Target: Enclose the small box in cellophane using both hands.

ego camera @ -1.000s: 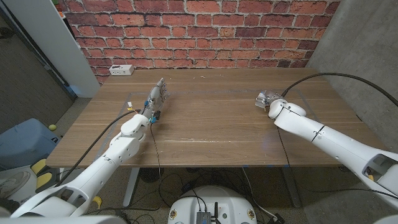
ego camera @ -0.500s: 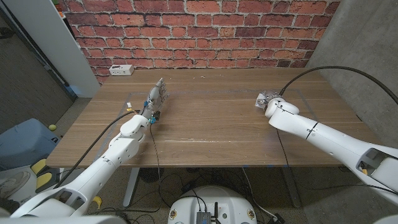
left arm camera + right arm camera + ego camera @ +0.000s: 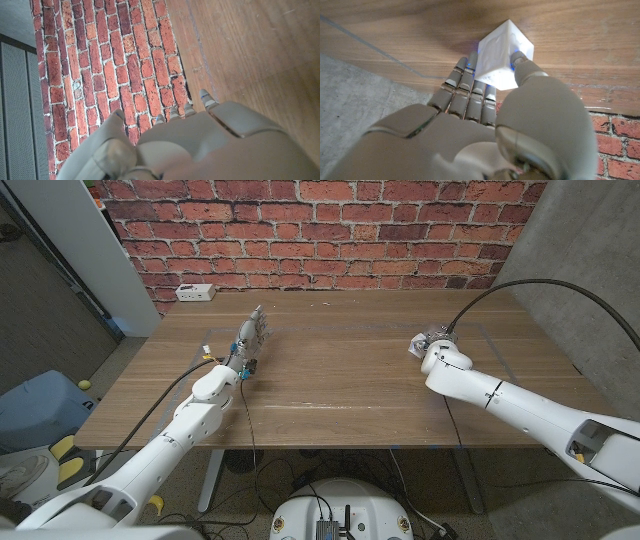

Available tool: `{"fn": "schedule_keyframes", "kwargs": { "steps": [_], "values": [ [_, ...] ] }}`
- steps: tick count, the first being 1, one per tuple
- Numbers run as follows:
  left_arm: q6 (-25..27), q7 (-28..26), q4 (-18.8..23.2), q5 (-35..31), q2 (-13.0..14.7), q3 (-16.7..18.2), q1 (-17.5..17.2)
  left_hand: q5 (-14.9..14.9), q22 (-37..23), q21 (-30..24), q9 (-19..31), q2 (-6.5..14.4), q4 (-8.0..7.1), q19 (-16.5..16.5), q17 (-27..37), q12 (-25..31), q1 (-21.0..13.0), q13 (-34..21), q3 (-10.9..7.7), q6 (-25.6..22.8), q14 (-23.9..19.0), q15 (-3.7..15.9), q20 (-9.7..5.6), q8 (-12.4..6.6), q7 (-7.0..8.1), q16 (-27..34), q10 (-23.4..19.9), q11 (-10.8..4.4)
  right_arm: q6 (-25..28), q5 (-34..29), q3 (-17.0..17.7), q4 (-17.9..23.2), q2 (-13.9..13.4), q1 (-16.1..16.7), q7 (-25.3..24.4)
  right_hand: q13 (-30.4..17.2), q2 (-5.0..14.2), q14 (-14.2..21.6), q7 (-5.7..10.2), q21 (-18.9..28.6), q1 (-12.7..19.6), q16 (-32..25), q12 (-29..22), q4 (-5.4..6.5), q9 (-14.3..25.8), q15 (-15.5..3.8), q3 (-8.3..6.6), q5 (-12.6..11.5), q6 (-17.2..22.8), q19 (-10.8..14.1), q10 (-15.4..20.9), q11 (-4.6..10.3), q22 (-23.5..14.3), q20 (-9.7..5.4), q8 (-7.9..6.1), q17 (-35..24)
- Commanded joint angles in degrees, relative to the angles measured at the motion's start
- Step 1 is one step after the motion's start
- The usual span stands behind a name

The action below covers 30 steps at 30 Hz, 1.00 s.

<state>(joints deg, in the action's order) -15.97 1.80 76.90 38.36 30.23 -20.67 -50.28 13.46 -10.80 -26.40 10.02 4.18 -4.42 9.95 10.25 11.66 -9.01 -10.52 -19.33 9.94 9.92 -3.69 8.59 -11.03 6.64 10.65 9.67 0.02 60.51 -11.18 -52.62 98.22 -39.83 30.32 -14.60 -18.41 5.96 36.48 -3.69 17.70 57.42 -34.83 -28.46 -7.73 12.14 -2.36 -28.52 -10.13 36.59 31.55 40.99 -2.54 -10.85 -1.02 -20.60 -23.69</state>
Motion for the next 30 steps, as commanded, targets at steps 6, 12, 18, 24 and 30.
{"fn": "schedule_keyframes", "kwargs": {
  "steps": [6, 12, 18, 24, 30],
  "values": [
    [0.4, -0.3, 1.5, 0.0, 0.5, 0.1, -0.9, 0.2, -0.1, 0.3, 0.1, 0.4, 0.27, 2.7, 0.1, 0.1, -0.2, -0.1, -0.05, 1.9, 5.2, 0.36, 0.09, 0.16, -0.18, 0.2, 8.3, 0.17, -2.6, -5.3, 2.7, 5.1, -0.8, 5.7, -8.5, -0.7, 5.14, 1.3, 8.62, 0.5, 5.8, 0.3, -1.0, 0.51, 0.1, -9.35, -0.08, -0.1, 14.3, 0.8, 5.8, 5.44, -0.3, -0.07, -0.42, -3.2],
    [0.6, -0.4, 2.0, 0.0, 0.7, 0.1, -1.1, 0.2, -0.1, 0.4, 0.1, 0.5, 0.29, 2.7, 0.1, 0.1, -0.2, -0.1, -0.04, 1.8, 5.2, 0.34, 0.08, 0.18, -0.20, 0.2, 8.3, 0.22, -3.4, -7.2, 3.1, 6.9, -0.9, 6.8, -9.4, -1.0, 5.06, 1.2, 8.70, 0.7, 5.6, 0.8, -1.2, 0.80, 0.2, -9.30, -0.12, -0.1, 14.4, 0.9, 5.4, 5.49, -0.3, -0.11, -0.33, -3.2],
    [0.8, -0.7, 2.3, 0.0, 0.8, 0.1, -1.4, 0.2, -0.1, 0.4, 0.1, 0.5, 0.31, 2.6, 0.1, 0.2, -0.2, -0.1, -0.03, 1.8, 5.2, 0.34, 0.09, 0.22, -0.12, 0.2, 8.1, 0.23, -5.1, -10.0, 2.3, 8.1, -1.0, 6.8, -9.1, -1.2, 4.95, 1.3, 8.78, 0.8, 5.6, 1.0, -1.4, 0.88, 0.2, -9.31, -0.16, -0.1, 14.4, 1.0, 5.3, 5.46, -0.3, -0.10, -0.24, -3.3],
    [0.7, -0.5, 2.1, 0.1, 0.8, 0.1, -1.3, 0.2, -0.1, 0.5, 0.1, 0.5, 0.34, 2.6, 0.1, 0.1, -0.2, -0.1, -0.01, 1.9, 5.1, 0.30, 0.11, 0.27, -0.17, 0.2, 8.2, 0.05, -6.8, -12.3, 1.7, 8.5, -0.9, 6.5, -7.9, -1.5, 4.90, 1.4, 8.80, 0.9, 5.6, 1.3, -1.6, 1.03, 0.2, -9.25, -0.21, -0.1, 14.4, 1.0, 5.2, 5.54, -0.3, -0.11, -0.16, -3.4],
    [0.6, -0.4, 1.7, 0.1, 0.6, 0.0, -1.1, 0.2, -0.1, 0.6, 0.1, 0.6, 0.36, 2.5, 0.1, 0.1, -0.2, -0.1, 0.00, 1.8, 5.1, 0.27, 0.08, 0.28, -0.18, 0.2, 8.1, 0.19, -8.4, -14.7, 1.2, 8.5, -0.4, 6.2, -6.6, -1.7, 4.84, 1.5, 8.95, 1.0, 5.6, 1.5, -1.8, 1.06, 0.2, -9.36, -0.23, -0.1, 14.5, 1.0, 5.1, 5.57, -0.3, -0.13, -0.10, -3.5]
  ]
}}
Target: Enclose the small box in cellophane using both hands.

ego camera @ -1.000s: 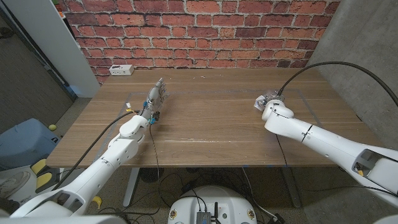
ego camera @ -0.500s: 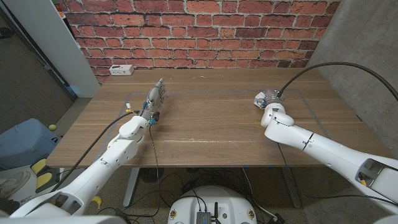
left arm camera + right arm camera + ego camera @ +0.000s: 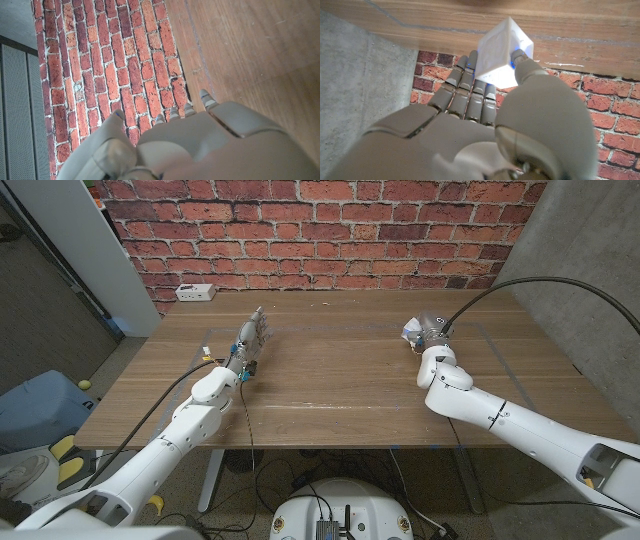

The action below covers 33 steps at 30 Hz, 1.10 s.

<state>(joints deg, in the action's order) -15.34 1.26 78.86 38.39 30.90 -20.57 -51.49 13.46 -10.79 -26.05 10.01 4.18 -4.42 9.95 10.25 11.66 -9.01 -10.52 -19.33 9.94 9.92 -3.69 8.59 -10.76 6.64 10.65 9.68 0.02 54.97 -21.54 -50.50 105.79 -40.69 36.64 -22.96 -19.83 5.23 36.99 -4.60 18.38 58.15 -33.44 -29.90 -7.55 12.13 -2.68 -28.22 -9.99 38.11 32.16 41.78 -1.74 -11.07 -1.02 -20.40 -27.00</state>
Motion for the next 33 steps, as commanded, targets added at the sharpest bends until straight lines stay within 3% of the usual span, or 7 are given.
{"fn": "schedule_keyframes", "kwargs": {
  "steps": [1, 33],
  "values": [
    [0.0, 0.1, -0.3, 0.1, -0.1, -0.1, 0.1, 0.2, -0.1, 0.2, 0.1, 0.6, 0.36, 2.5, 0.1, 0.2, -0.2, -0.1, 0.01, 1.8, 5.1, 0.27, 0.08, 0.02, -0.18, 0.2, 8.1, 0.18, -3.3, -4.6, -1.0, 0.9, 0.5, -0.2, 2.1, -0.3, 5.52, 1.0, 9.86, 0.3, 4.9, 0.1, -0.4, 0.88, 0.2, -9.06, -0.50, -0.3, 13.0, 0.4, 4.3, 4.92, -0.1, -0.12, -0.29, -0.2],
    [-0.9, 1.0, -2.5, 0.5, -0.8, 0.1, 0.8, 0.2, -0.1, 0.5, 0.1, 0.6, 0.48, 2.4, 0.1, 0.2, -0.2, -0.1, 0.14, 1.7, 5.1, 0.36, 0.03, 0.10, -0.21, 0.2, 7.9, 0.22, -14.8, -14.0, -1.4, -1.3, 3.4, -1.5, 10.2, -1.2, 5.40, 1.6, 10.00, 0.8, 5.0, 0.9, -1.4, 1.04, 0.2, -9.09, -0.45, -0.2, 13.3, 0.4, 4.1, 4.98, -0.1, -0.23, -0.02, -0.9]
  ]
}}
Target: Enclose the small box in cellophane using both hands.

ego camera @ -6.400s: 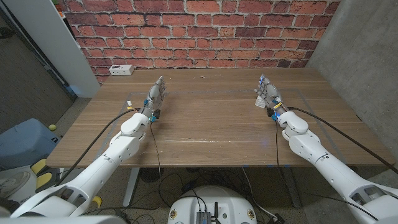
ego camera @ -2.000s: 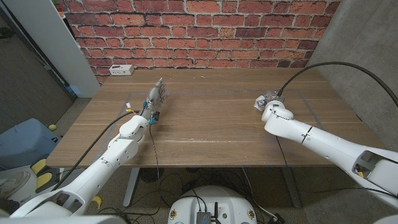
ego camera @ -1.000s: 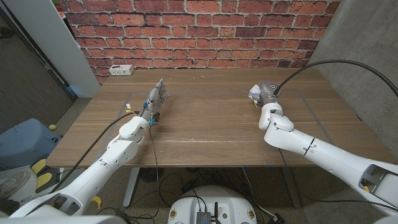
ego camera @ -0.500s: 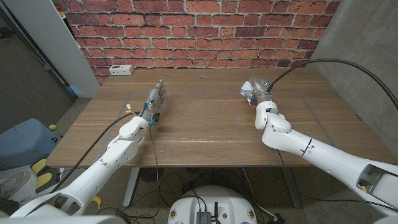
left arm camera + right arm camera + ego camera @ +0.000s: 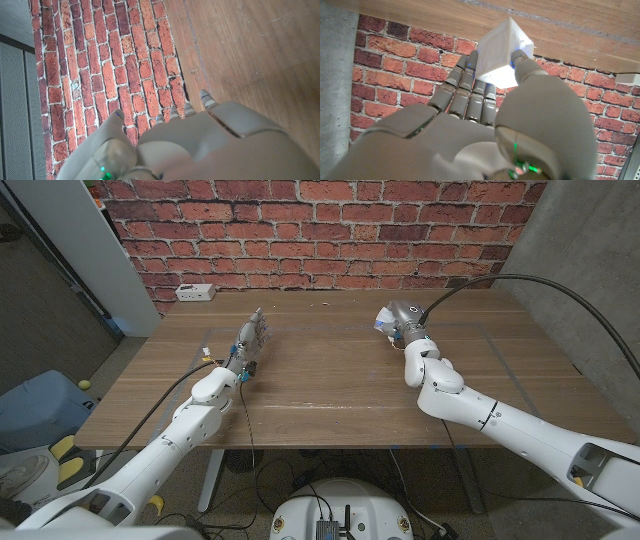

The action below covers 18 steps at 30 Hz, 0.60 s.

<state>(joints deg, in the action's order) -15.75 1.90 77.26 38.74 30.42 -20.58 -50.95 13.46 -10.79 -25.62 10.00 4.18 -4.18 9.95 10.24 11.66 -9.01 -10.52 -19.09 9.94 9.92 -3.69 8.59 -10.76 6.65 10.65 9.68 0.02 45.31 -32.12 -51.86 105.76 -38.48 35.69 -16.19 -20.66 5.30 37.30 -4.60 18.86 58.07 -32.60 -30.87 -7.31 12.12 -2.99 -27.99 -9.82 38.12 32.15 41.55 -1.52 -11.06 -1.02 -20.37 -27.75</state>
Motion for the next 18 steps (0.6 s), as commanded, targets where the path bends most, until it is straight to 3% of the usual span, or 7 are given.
{"fn": "schedule_keyframes", "kwargs": {
  "steps": [1, 18],
  "values": [
    [-0.5, 0.3, -1.0, 0.1, -0.3, 0.1, 0.3, 0.2, -0.1, 0.1, 0.1, 0.6, 0.24, 2.4, 0.1, 0.1, -0.2, -0.1, -0.10, 1.8, 5.1, 0.33, 0.06, 0.10, -0.25, 0.2, 8.0, 0.23, -5.5, -3.4, 0.0, -1.4, 1.3, -0.6, 3.8, -0.4, 5.32, 1.3, 10.00, 0.3, 5.0, 0.1, -0.4, 0.84, 0.2, -8.77, -0.68, -0.4, 13.3, 0.4, 4.4, 4.78, -0.1, -0.22, -0.03, -0.2],
    [-0.6, 0.8, -2.2, 0.3, -0.7, 0.0, 0.9, 0.1, -0.2, 0.3, 0.1, 0.6, 0.30, 2.3, 0.1, 0.1, -0.2, -0.1, -0.02, 1.8, 5.1, 0.30, 0.03, 0.16, -0.18, 0.1, 8.1, 0.20, -11.4, -5.7, 0.2, -2.2, 2.5, -0.4, 7.5, -0.5, 5.27, 1.5, 9.93, 0.6, 5.2, 0.5, -0.9, 0.70, 0.2, -8.87, -0.66, -0.4, 13.4, 0.4, 4.8, 4.85, -0.1, -0.24, 0.09, -0.6]
  ]
}}
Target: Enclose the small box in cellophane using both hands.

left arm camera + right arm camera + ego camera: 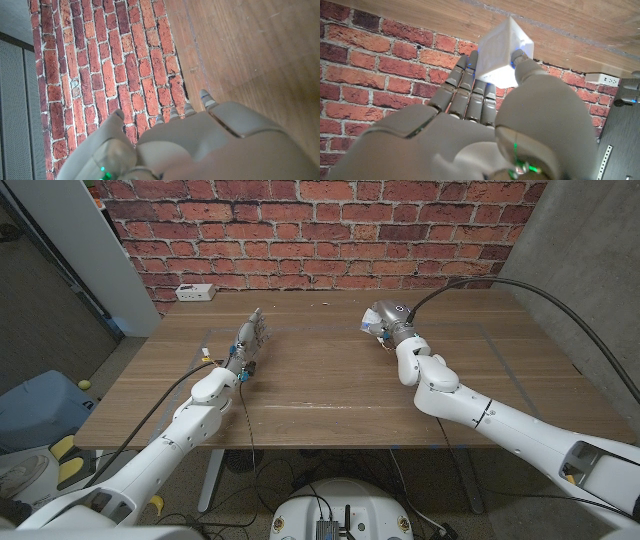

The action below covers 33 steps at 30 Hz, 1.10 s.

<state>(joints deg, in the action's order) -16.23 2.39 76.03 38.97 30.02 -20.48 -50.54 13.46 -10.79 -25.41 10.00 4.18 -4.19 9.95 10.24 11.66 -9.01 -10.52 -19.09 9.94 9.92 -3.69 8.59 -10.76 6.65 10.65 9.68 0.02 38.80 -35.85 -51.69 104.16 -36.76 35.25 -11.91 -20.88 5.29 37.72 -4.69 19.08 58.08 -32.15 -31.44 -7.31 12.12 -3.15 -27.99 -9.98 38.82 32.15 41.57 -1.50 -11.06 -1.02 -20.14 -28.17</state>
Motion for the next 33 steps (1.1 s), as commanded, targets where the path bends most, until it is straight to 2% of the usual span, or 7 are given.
{"fn": "schedule_keyframes", "kwargs": {
  "steps": [1, 33],
  "values": [
    [-0.1, 0.4, -1.1, 0.1, -0.4, -0.1, 0.6, 0.1, -0.2, 0.1, 0.1, 0.6, 0.31, 2.3, 0.1, 0.1, -0.2, -0.1, -0.02, 1.8, 5.1, 0.30, 0.03, 0.16, -0.20, 0.1, 8.0, 0.20, -4.9, -2.2, 0.0, -0.7, 1.0, 0.0, 3.4, -0.3, 5.26, 1.1, 10.01, 0.4, 5.2, 0.1, -0.4, 0.72, 0.2, -8.64, -0.62, -0.2, 12.7, 0.4, 4.9, 4.77, -0.1, -0.22, -0.14, -0.3],
    [-0.2, 1.0, -2.0, 0.4, -0.6, -0.1, 0.7, 0.1, -0.2, 0.4, 0.1, 0.6, 0.37, 2.3, 0.1, 0.1, -0.2, -0.1, 0.10, 1.8, 5.2, 0.30, -0.05, 0.19, -0.20, 0.1, 8.0, 0.28, -14.0, -1.9, -0.3, -4.3, 3.5, -0.5, 8.4, 0.0, 5.25, 1.4, 9.90, 0.8, 5.1, 0.9, -0.6, 0.86, 0.3, -8.51, -0.49, -0.2, 12.8, 0.3, 5.0, 4.46, -0.1, -0.18, 0.09, -0.7]
  ]
}}
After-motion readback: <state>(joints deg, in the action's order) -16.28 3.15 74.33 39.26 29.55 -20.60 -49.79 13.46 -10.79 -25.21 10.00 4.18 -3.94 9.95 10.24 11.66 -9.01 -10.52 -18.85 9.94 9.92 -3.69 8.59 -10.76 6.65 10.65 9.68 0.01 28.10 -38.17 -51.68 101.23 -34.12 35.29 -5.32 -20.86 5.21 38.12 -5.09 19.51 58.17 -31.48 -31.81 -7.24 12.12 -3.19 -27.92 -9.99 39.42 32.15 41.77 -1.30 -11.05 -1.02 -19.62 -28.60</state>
